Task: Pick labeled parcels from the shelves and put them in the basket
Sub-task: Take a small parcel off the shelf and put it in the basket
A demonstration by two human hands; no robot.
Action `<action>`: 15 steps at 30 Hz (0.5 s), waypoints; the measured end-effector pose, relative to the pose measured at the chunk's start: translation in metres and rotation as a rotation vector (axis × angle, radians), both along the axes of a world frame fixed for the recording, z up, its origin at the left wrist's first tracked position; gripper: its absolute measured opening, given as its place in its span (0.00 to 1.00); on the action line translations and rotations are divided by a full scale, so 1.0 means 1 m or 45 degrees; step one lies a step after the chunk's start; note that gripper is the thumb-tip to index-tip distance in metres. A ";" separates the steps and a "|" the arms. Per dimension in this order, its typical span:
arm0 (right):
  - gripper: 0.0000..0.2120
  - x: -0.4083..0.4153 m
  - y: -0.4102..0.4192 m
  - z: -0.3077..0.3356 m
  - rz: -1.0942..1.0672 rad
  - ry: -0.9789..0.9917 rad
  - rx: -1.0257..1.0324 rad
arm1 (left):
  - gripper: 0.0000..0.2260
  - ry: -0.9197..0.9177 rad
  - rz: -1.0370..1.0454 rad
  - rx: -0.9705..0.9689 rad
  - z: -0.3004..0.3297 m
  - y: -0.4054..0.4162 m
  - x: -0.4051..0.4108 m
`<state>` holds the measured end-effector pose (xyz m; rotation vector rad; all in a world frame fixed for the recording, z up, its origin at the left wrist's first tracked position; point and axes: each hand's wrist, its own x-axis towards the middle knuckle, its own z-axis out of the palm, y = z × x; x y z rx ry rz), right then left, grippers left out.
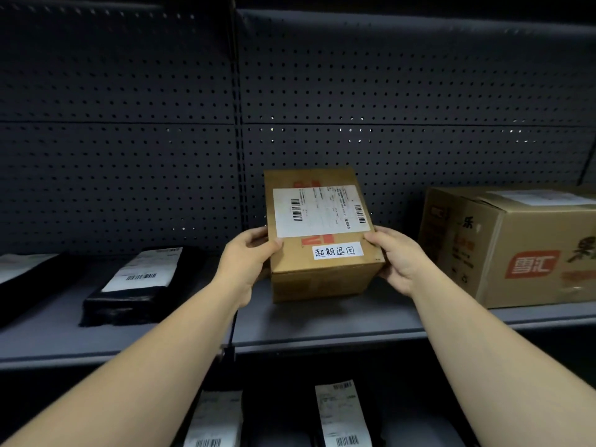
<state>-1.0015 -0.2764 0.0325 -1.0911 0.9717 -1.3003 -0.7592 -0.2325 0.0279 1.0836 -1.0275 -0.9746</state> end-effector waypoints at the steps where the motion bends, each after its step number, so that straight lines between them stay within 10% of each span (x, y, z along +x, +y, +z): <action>1: 0.13 -0.001 0.003 -0.003 -0.003 -0.009 -0.032 | 0.14 -0.007 -0.014 -0.033 -0.002 0.003 0.001; 15: 0.11 -0.003 0.021 -0.033 -0.106 -0.063 -0.212 | 0.16 -0.143 -0.036 -0.231 -0.027 0.019 0.002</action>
